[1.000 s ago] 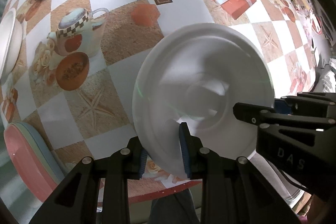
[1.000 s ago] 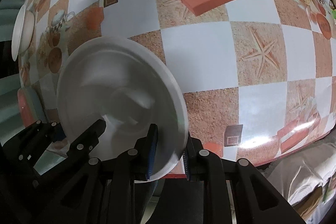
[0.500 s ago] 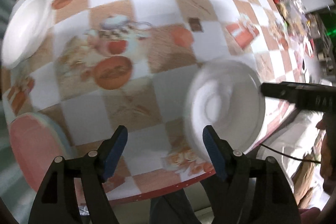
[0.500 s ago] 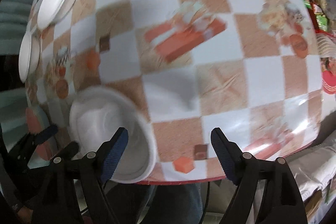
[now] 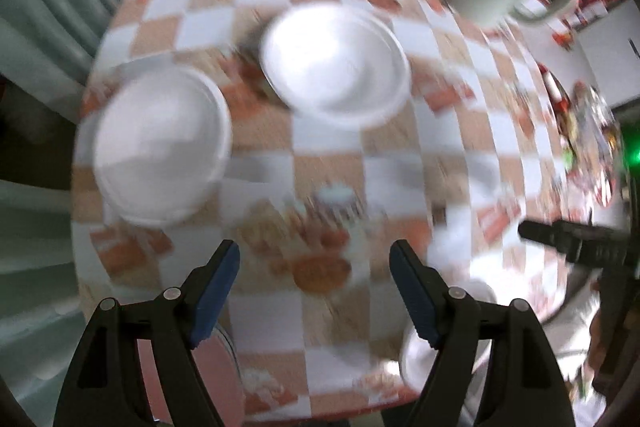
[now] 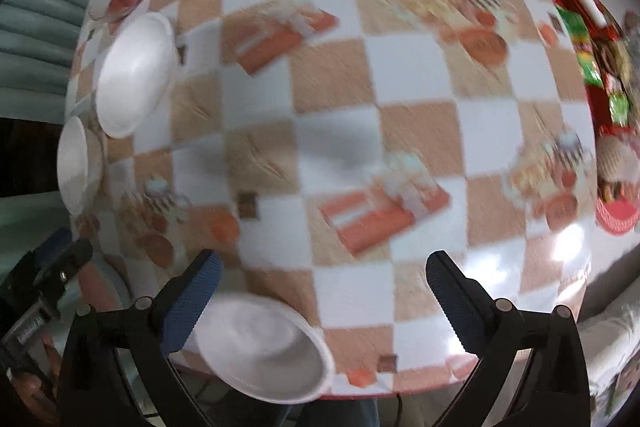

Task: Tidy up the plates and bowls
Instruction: 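Move both grippers to another white paper plate and close on its rim, then carry the white plate with both grippers toward the white plate stack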

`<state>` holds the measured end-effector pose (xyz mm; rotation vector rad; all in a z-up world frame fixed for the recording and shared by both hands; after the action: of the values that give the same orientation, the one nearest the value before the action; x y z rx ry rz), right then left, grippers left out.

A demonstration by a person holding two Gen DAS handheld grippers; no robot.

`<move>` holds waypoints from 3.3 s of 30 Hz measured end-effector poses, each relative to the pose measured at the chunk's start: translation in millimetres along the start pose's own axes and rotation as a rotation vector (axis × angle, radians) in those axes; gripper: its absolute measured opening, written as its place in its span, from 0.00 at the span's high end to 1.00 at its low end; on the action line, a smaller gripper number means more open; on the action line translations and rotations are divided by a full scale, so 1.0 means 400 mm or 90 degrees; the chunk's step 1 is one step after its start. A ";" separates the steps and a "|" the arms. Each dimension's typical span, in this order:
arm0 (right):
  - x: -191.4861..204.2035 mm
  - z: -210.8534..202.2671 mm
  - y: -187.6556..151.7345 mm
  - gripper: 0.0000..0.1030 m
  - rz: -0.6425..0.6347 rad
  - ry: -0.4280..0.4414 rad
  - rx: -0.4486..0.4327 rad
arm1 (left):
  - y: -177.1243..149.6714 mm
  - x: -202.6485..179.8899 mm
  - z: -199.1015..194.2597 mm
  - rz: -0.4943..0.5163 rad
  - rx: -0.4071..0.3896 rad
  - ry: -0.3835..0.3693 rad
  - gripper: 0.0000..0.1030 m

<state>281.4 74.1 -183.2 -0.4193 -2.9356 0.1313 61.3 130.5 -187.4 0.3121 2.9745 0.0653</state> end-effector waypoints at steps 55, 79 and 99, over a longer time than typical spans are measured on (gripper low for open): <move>0.290 0.183 0.301 0.86 -0.117 0.042 0.020 | 0.328 0.017 0.230 0.058 0.045 0.088 0.75; 0.080 0.233 -0.016 0.86 -0.010 0.042 0.060 | -0.009 -0.204 0.245 0.112 0.103 0.022 0.75; 0.035 0.020 -0.093 0.86 -0.008 0.048 0.000 | -0.100 -0.248 0.029 0.172 0.035 0.030 0.75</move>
<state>256.8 41.8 -184.8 -0.3972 -2.8640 0.1119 151.0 70.9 -186.7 0.7281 2.9636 0.0215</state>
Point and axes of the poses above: each gripper's, at about its wrist camera, not at the fingertips, and z roughly the way its jaws point, x to its left, y to its top, the point moved 8 cm from there along z, roughly the way its jaws point, and after that the axes turned 4 degrees about x, right-handed, at the moved point
